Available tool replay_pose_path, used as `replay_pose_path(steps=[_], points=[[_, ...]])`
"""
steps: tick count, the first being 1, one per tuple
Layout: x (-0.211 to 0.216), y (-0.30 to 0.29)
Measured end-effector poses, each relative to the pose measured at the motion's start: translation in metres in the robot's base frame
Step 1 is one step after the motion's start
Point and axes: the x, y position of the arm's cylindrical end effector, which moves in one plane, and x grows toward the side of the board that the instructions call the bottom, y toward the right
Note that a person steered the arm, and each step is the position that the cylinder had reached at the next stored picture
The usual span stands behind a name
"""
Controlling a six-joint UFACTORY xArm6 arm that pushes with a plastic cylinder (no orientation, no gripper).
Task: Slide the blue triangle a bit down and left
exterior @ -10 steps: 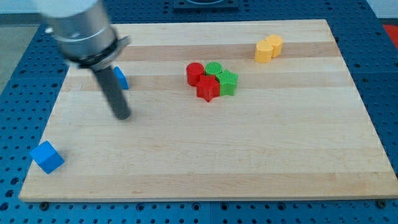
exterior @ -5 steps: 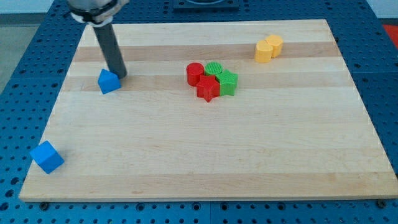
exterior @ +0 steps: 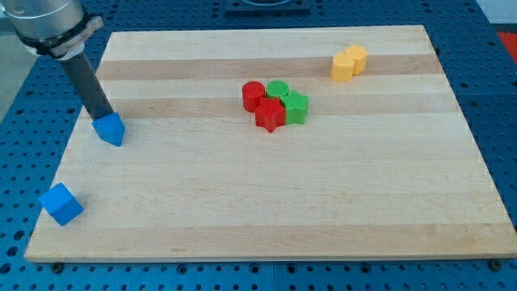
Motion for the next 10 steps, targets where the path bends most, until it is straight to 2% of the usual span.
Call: replay_pose_path(steps=[1,2,4,6,10], points=[[-0.017,0.029],[-0.016,0.065],[0.031,0.027],[-0.008,0.023],[0.004,0.002]])
